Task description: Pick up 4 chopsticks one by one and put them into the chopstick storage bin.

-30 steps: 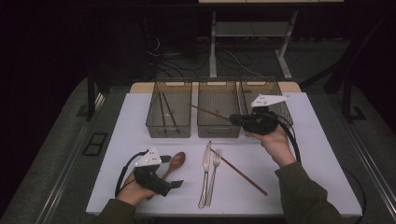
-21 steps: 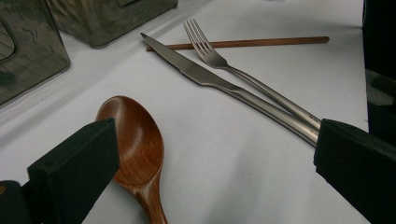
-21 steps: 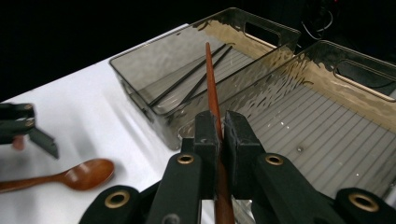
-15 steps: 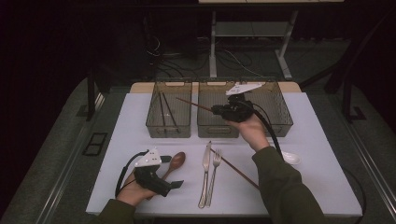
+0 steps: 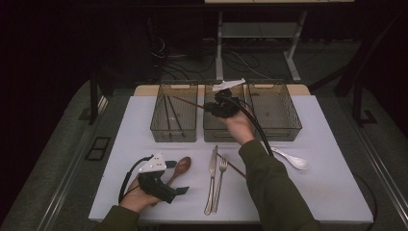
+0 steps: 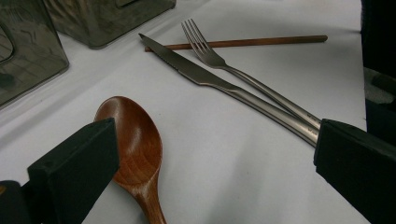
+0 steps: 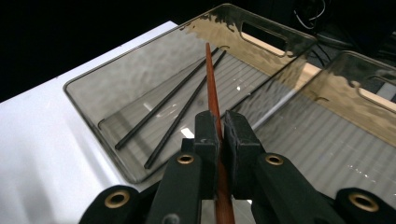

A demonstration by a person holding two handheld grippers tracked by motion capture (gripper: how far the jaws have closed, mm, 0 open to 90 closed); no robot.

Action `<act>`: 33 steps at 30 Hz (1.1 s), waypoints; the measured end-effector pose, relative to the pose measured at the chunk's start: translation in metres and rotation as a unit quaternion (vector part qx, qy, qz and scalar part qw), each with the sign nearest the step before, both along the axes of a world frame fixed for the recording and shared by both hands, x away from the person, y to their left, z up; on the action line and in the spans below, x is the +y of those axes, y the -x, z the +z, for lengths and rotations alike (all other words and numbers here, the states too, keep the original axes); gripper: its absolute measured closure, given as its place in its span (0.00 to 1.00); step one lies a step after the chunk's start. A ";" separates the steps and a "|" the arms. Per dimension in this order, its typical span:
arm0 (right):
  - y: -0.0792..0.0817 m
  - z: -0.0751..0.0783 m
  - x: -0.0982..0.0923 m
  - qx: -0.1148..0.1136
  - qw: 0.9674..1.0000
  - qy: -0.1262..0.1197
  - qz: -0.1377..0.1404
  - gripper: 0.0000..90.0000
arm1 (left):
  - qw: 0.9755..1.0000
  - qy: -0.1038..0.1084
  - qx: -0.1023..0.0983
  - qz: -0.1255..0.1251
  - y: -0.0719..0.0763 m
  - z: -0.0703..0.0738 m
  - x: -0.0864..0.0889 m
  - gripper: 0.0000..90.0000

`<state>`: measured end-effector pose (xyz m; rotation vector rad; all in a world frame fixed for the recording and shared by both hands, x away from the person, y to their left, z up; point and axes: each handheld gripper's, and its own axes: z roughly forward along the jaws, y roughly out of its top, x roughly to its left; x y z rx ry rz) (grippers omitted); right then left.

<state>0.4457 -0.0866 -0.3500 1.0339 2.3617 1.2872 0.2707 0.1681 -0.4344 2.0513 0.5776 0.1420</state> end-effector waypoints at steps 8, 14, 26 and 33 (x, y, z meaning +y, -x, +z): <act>-0.019 -0.013 0.035 0.007 1.000 0.027 -0.008 0.94 | 1.000 0.004 -0.001 0.001 0.000 0.001 0.001 0.00; -0.030 -0.020 0.059 0.014 0.999 0.047 -0.019 0.94 | 1.000 0.004 -0.001 0.000 0.000 0.001 0.001 0.00; -0.049 -0.029 0.085 0.021 0.997 0.063 -0.030 0.92 | 1.000 0.012 0.001 -0.002 -0.001 0.001 0.002 0.00; -0.047 -0.025 0.080 0.021 0.998 0.045 -0.027 0.75 | 1.000 0.013 0.000 -0.001 0.000 0.001 0.002 0.00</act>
